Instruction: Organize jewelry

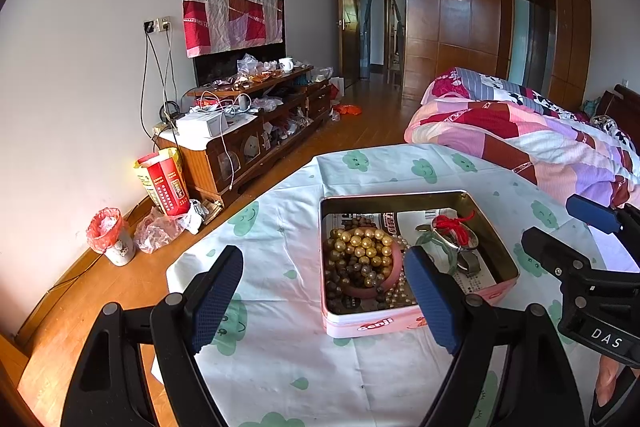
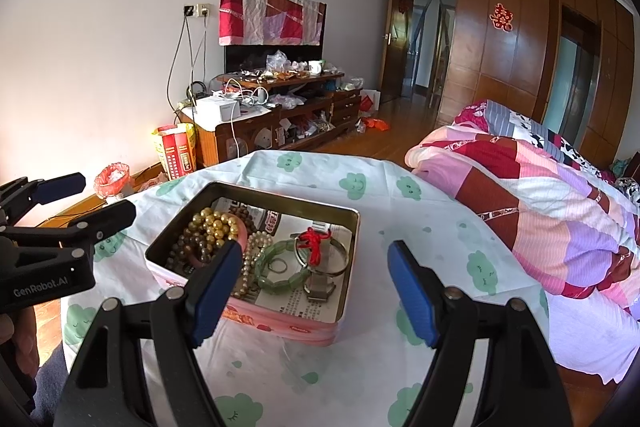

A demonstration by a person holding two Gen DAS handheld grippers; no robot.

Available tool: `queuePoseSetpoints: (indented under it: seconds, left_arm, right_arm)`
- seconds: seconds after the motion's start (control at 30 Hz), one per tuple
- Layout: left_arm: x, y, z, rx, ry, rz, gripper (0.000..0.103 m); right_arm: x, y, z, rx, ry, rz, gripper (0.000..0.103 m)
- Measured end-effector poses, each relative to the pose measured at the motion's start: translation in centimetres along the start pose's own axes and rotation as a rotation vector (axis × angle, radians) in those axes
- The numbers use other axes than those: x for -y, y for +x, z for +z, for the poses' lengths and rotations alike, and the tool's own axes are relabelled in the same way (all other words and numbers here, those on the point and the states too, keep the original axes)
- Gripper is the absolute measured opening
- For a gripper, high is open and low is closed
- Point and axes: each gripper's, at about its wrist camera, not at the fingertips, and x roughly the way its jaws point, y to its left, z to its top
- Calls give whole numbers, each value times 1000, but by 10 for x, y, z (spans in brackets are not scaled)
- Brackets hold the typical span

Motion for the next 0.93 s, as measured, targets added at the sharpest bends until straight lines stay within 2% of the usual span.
queuePoseSetpoints:
  seconds: [0.2, 0.67, 0.93]
  left_arm:
    - [1, 2, -2, -5, 4, -17, 83]
    - [1, 2, -7, -12, 4, -1, 83]
    - [-1, 3, -7, -7, 3, 4, 83]
  right_arm:
    - [1, 0, -1, 5, 0, -1, 77]
    - [1, 0, -2, 3, -3, -3, 77]
    - [1, 0, -4, -1, -4, -3, 81]
